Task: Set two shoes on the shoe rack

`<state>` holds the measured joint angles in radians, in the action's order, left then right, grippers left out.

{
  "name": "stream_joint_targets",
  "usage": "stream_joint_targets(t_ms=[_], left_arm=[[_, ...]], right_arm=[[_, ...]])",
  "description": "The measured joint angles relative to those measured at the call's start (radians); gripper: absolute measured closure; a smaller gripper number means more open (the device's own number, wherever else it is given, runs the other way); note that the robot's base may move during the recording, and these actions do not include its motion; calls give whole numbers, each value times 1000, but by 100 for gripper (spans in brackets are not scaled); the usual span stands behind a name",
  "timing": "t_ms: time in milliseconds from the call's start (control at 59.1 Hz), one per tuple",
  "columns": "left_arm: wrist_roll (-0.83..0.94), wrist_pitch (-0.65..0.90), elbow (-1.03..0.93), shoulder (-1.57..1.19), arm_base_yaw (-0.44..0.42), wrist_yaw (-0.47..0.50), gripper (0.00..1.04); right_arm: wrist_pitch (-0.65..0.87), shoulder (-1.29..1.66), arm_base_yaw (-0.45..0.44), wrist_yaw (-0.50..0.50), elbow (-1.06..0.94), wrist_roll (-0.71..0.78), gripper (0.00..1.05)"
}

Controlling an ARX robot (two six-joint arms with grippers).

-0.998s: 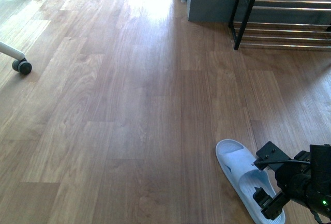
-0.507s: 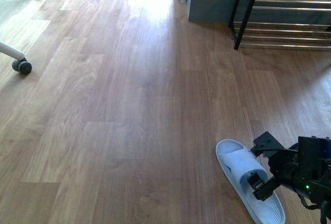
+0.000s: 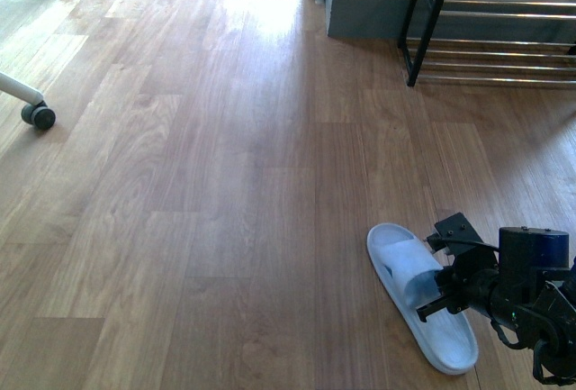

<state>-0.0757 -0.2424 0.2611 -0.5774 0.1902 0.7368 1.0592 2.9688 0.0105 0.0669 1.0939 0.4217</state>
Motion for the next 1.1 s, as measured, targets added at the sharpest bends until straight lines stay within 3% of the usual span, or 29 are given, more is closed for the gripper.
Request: stream_joint_targets(t_ms=[51,186,389,524,744,930,1099], left_arm=[[0,0,0,0,0,0,103],[0,0,0,0,0,0,103],[0,0,0,0,0,0,103],[0,0,0,0,0,0,103],[0,0,0,0,0,0,103],[0,0,0,0,0,0,103],[0,0,0,0,0,0,103]], right_arm=[[20,-1,0,0,-12,-29,104],[67,-103,-19,32,-134,-75,103],[72,-517,-91,119,-396,-23,103],[-101,-1019,-158,167,-613,38,103],[-399,-1618,-188,250,-768,74,103],[-805,-2191,-193,319,-839,63,103],[-833,-2332,-195,319,-832,57,103]])
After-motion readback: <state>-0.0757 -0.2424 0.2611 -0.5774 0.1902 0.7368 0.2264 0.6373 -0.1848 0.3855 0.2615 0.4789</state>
